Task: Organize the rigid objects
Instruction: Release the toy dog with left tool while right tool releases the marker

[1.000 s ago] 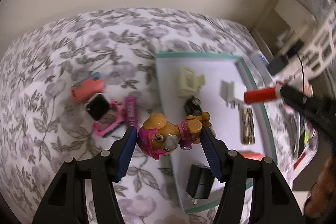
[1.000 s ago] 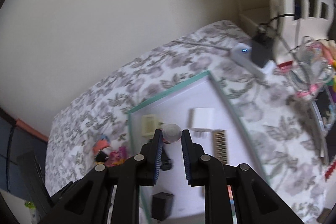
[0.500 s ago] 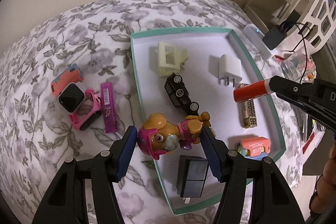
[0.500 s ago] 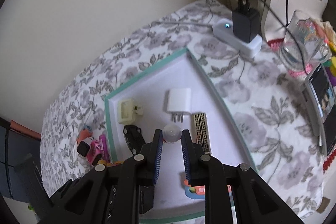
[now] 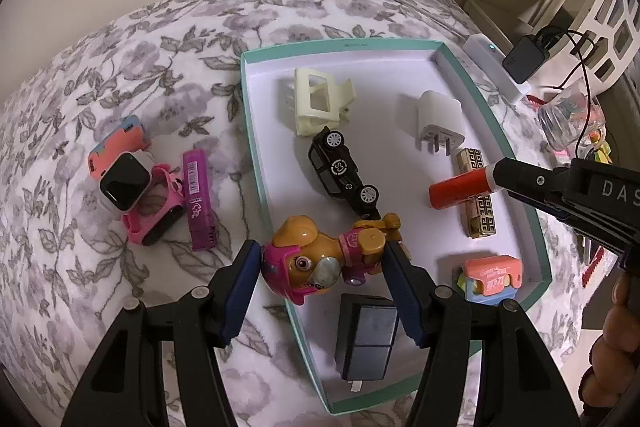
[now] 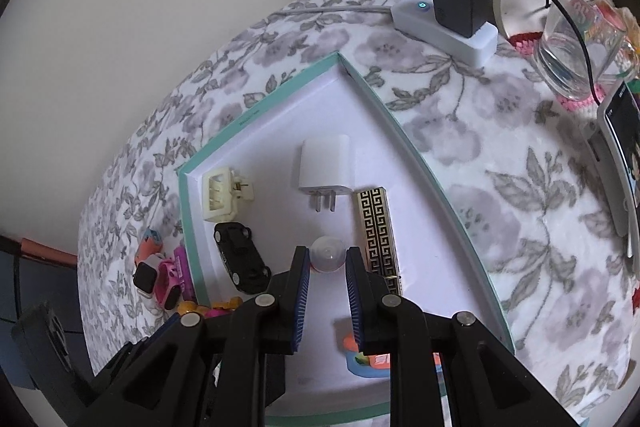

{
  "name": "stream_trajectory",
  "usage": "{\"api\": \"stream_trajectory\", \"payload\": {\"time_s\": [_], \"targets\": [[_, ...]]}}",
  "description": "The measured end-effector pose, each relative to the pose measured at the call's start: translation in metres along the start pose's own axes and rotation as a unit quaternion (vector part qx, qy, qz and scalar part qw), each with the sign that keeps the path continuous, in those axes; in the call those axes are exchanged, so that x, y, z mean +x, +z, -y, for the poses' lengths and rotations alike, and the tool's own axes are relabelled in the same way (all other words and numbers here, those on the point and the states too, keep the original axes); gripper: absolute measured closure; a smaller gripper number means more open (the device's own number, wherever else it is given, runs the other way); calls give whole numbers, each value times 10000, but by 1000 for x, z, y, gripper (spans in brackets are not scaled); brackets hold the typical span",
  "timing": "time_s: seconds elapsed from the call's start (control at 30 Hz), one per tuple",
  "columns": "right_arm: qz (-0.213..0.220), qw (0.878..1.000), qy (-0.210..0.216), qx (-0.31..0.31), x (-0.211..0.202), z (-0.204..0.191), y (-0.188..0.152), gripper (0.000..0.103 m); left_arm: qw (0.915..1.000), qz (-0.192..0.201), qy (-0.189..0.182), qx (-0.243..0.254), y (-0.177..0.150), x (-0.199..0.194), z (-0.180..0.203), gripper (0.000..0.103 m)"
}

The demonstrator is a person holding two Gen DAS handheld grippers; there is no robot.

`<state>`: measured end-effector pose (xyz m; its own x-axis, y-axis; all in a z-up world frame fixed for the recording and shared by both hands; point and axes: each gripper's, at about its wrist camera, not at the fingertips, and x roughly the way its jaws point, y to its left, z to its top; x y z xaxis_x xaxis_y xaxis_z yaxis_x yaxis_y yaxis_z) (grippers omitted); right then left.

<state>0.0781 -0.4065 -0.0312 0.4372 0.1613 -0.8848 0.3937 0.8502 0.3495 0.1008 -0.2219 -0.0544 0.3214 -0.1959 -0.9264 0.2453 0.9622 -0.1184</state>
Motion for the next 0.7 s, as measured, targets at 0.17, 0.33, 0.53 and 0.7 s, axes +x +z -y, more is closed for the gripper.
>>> {"api": "stream_trajectory", "payload": {"time_s": [0.17,0.33,0.53,0.7], "targets": [[30,9999,-132,-26,-2,-1,1,83,10000,-11,1,28,-1,0,1,39],[94,9997,-204,0,-5,1,3,83,10000,-5,-52,3,0,-1,-1,39],[167,9992,-358,-69,-9,-1,4,75,10000,27,-28,-92,2,-3,-5,35],[236,9984,-489,-134,-12,-2,4,70,9997,33,-43,-236,4,-6,-11,34]]}}
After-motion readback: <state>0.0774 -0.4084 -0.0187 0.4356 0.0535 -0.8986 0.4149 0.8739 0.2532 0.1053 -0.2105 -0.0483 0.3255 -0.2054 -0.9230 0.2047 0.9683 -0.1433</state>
